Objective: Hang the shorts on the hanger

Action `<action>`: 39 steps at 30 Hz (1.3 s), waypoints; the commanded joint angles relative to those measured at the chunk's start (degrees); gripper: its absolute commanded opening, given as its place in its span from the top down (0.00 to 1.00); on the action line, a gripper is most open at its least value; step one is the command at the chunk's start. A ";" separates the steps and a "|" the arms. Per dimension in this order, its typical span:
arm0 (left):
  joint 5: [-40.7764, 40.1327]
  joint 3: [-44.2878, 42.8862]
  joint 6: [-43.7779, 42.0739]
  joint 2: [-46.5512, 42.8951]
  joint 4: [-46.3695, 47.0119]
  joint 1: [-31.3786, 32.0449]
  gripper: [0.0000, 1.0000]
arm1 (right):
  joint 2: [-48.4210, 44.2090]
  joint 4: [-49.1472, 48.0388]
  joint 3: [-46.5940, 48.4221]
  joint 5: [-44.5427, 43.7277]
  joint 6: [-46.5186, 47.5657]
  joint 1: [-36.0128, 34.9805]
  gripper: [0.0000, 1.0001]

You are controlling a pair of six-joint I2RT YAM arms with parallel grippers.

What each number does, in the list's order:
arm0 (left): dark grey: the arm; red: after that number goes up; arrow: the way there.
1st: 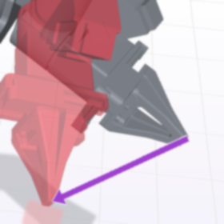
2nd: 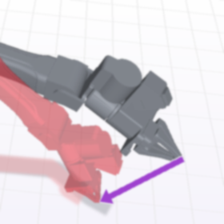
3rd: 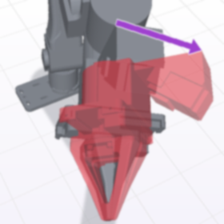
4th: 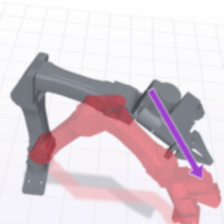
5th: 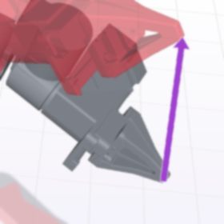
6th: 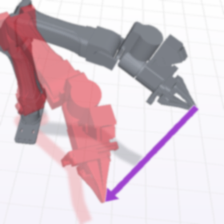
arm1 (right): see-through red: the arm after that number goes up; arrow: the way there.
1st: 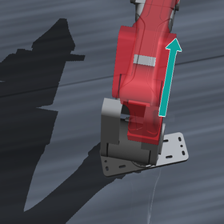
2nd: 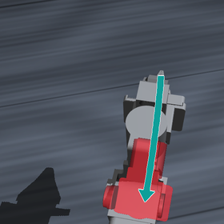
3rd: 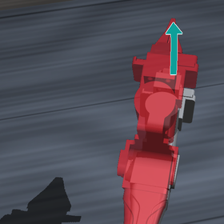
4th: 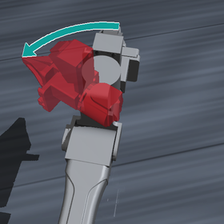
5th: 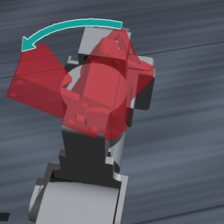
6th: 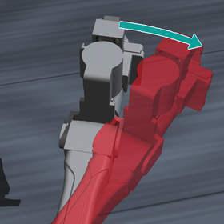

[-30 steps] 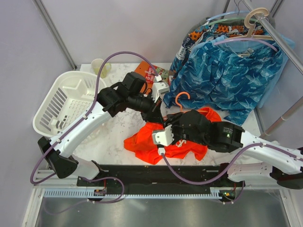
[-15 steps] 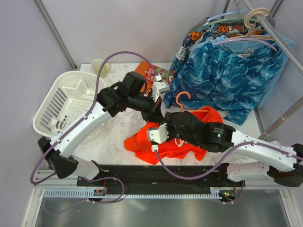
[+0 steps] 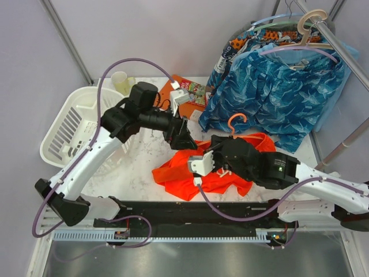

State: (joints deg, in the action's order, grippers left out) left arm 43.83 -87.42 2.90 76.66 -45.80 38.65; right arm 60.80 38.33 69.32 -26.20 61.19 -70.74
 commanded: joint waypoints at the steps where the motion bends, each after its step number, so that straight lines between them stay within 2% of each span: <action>1: 5.73 -3.02 2.55 -4.41 4.58 -4.72 0.01 | -4.36 2.01 2.05 -7.55 5.25 -0.10 1.00; 7: 4.51 -5.30 3.61 -7.49 8.01 -8.77 0.01 | -8.15 2.72 3.45 -13.09 15.09 0.16 1.00; 10: 4.42 -5.48 3.52 -8.28 8.80 -9.82 0.01 | -7.45 2.37 7.57 -13.09 17.73 2.97 1.00; 14: 5.03 -5.13 4.05 -8.55 9.41 -10.00 0.01 | -5.26 1.31 13.81 -7.30 21.77 14.28 1.00; 19: 6.26 -5.22 5.01 -8.55 10.29 -10.26 0.01 | -3.32 -0.53 17.78 -0.89 25.11 22.39 1.00; 21: 6.53 -5.05 5.36 -8.72 10.64 -10.35 0.01 | -2.44 -2.10 18.66 4.55 26.00 28.18 1.00; 22: 6.88 -4.87 5.37 -8.98 10.73 -10.27 0.01 | -1.83 -2.64 18.83 7.18 27.39 33.42 1.00; 24: 7.40 -4.34 5.37 -9.25 10.73 -10.35 0.01 | -1.47 -5.00 18.40 15.70 28.80 39.42 1.00; 25: 7.49 -4.25 5.19 -9.51 10.73 -10.35 0.01 | -0.95 -6.15 17.87 18.26 29.94 45.37 1.00; 26: 7.67 -3.82 5.10 -9.69 10.82 -10.35 0.01 | -0.68 -7.81 17.87 22.72 30.39 48.04 1.00; 29: 7.58 -3.46 4.49 -10.48 10.82 -10.35 0.01 | 1.25 -10.28 19.18 28.37 31.27 56.05 1.00; 31: 7.58 -3.20 4.14 -10.92 10.82 -10.35 0.01 | 1.61 -12.39 18.58 30.41 32.93 58.33 1.00; 39: 7.58 -1.26 3.78 -10.75 11.08 -10.35 0.01 | 0.99 -13.89 20.06 35.69 38.82 58.35 1.00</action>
State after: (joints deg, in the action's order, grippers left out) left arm 49.89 -89.08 6.13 65.91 -36.80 28.60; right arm 63.24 31.20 85.56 4.03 94.56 -12.32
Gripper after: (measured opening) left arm 0.991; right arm 0.033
